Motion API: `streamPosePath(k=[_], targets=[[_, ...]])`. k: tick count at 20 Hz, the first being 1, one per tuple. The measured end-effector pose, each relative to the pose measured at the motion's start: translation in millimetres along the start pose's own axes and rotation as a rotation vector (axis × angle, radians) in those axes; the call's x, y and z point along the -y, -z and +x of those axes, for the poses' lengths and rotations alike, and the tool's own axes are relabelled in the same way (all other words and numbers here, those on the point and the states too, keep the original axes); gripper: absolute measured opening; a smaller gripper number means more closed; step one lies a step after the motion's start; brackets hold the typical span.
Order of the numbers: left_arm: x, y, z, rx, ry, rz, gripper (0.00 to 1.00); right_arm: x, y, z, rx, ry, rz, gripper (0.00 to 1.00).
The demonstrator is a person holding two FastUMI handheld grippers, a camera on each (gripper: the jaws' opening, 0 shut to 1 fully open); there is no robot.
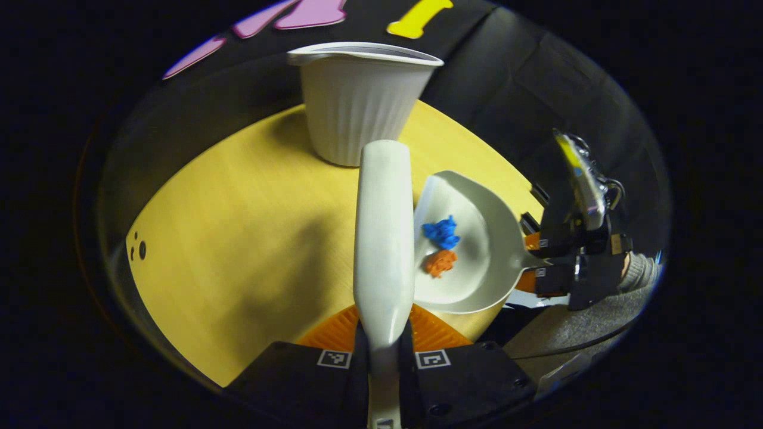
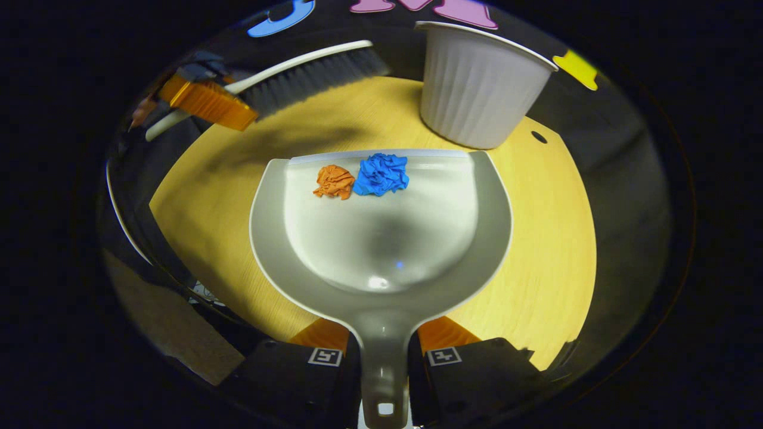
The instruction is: Pick up the small broom and dustpan from the desktop, sweep the trash into the dustpan with the broom, and then empty the trash into the garbage bin.
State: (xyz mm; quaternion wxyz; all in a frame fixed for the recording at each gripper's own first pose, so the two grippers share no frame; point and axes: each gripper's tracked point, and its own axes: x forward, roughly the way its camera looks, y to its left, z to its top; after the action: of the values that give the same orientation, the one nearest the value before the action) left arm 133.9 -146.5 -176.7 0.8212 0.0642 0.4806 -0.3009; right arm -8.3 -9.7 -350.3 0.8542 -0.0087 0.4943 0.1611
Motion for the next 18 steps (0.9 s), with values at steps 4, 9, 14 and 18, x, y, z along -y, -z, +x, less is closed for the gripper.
streamPosePath(k=[4,9,14,18], targets=[[-34.2,19.8,-5.1,0.035,-0.037,-0.128,0.22,13.5,-18.1,-23.0,0.024,0.049,0.059,0.37],[-61.1,39.2,0.3,0.039,-0.055,-0.220,0.24,32.4,-46.3,-58.4,0.054,0.079,0.156,0.37],[-64.8,67.9,2.3,0.030,-0.022,-0.251,0.24,60.8,-77.2,-85.1,0.075,0.160,0.177,0.41],[-65.1,82.7,6.7,0.032,-0.013,-0.264,0.24,88.0,-104.8,-94.9,0.068,0.238,0.165,0.37]])
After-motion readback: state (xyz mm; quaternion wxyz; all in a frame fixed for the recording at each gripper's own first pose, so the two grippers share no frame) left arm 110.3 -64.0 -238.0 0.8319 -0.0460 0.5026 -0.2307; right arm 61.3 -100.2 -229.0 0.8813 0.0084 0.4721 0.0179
